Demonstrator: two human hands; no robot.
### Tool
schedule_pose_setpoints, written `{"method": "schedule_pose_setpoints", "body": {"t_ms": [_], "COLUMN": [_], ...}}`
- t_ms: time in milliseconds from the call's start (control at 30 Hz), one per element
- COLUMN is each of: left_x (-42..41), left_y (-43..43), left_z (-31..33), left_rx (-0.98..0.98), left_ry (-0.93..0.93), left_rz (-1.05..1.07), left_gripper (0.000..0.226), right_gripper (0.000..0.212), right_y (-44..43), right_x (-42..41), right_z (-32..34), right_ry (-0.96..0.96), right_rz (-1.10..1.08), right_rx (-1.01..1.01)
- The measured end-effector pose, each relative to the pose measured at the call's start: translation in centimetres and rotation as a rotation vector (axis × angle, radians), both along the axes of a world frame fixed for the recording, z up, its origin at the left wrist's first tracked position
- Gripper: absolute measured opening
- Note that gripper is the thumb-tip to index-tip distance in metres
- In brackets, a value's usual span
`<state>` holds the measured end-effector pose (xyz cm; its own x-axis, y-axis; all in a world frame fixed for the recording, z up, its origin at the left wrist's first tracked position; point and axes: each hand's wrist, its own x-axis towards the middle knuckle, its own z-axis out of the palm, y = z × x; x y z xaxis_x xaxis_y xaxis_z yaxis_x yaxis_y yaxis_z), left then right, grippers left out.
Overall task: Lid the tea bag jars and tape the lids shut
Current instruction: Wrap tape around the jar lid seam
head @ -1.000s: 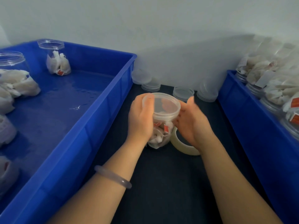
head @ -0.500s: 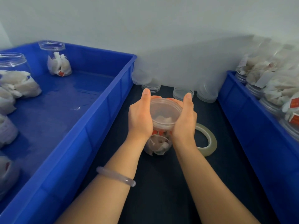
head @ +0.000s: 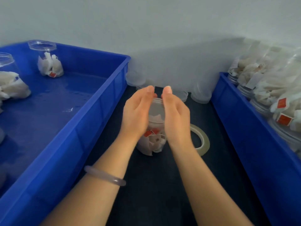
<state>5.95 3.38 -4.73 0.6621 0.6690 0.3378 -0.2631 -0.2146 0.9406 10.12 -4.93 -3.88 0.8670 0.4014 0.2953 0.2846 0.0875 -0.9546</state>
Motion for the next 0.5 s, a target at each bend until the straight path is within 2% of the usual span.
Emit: {"method": "schedule_pose_setpoints", "body": {"t_ms": [33,100,167,300,400,500], "left_x": [0.2,0.5,0.6,0.5,0.3,0.1], "left_y": [-0.3,-0.4,-0.4,0.1,1.6,1.9], "left_z": [-0.1,-0.3,-0.4,-0.6,0.0,-0.1], "left_rx": [0.007,-0.034,-0.055,-0.011,-0.129,-0.096], "left_ry": [-0.018,-0.050,-0.083,-0.058,0.066,0.059], "left_rz": [0.051,0.115,0.141,0.022,-0.107,-0.163], "left_gripper": [0.043,0.040,0.032,0.030,0.042,0.039], "right_gripper": [0.033,0.034,0.023,0.009,0.017,0.030], "right_y": [0.5,1.2,1.5,1.4,1.2,0.8], "right_x": [-0.2,-0.3,-0.1,-0.1,0.1,0.4], "right_z": [-0.3,-0.9,-1.1,-1.3,-1.4,-1.6], "right_ry": [-0.006,-0.010,-0.016,-0.044,-0.002,0.044], "right_rz": [-0.038,-0.151,-0.213,-0.221,-0.168,-0.083], "right_rx": [-0.019,-0.004,0.059,0.090,0.091,0.066]}}
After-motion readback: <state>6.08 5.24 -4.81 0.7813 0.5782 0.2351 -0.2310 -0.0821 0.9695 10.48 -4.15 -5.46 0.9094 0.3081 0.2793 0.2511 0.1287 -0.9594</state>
